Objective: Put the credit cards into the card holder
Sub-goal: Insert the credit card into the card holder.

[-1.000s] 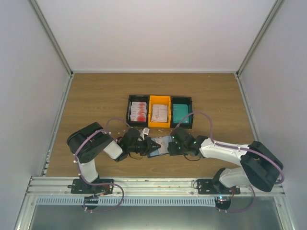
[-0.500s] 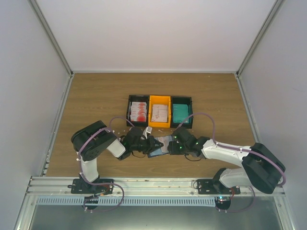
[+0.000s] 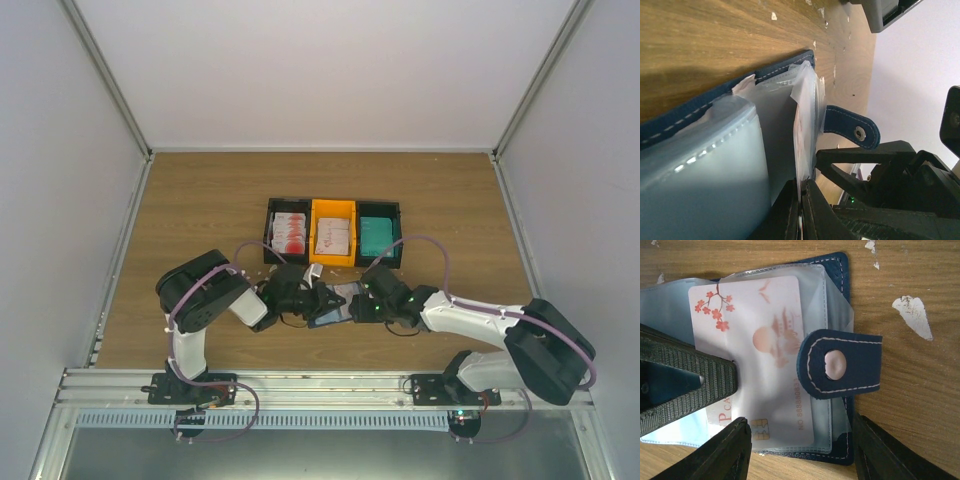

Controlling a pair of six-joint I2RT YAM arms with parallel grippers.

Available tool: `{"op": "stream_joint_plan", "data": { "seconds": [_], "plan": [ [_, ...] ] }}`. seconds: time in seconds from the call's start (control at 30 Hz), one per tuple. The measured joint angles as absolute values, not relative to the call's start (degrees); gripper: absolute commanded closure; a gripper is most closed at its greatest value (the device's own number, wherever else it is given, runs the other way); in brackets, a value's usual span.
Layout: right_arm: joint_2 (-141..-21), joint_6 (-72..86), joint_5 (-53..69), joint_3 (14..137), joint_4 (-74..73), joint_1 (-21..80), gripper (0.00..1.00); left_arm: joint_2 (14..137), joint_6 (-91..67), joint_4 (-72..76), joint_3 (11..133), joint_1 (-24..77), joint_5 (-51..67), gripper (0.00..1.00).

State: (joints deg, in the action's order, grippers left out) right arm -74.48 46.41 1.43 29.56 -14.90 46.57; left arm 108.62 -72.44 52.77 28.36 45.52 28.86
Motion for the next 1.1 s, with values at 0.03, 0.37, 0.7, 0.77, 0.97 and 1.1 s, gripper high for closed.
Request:
{"op": "stream_joint_plan", "data": {
  "seconds": [0.03,0.37,0.7,0.77,0.97,1.1],
  "plan": [
    [-74.46,46.41,1.43,29.54,-14.9,46.57,0.43,108.62,-72.31,52.1,28.84,45.69,28.84,0.96],
    [-74.28,46.61,1.39,29.28,-14.52,46.48,0.44,109.23,-71.29,49.45,31.05,45.93,29.12,0.93],
    [-69.63,46.96,-0.32,29.26,-17.5,45.95,0.43,107.11,-68.64,43.79,32.53,46.26,29.1,0.71],
    [-67.31,46.98,-1.1,29.32,-18.39,45.63,0.43,104.86,-67.42,40.56,32.53,46.39,28.62,0.67],
    [-62.35,46.83,-2.72,30.0,-20.53,44.64,0.43,97.45,-64.42,31.11,31.57,46.57,26.15,0.56],
    [-60.97,46.13,-3.14,30.79,-22.11,44.42,0.43,93.95,-62.81,25.61,31.53,46.63,24.47,0.56]
  ]
}}
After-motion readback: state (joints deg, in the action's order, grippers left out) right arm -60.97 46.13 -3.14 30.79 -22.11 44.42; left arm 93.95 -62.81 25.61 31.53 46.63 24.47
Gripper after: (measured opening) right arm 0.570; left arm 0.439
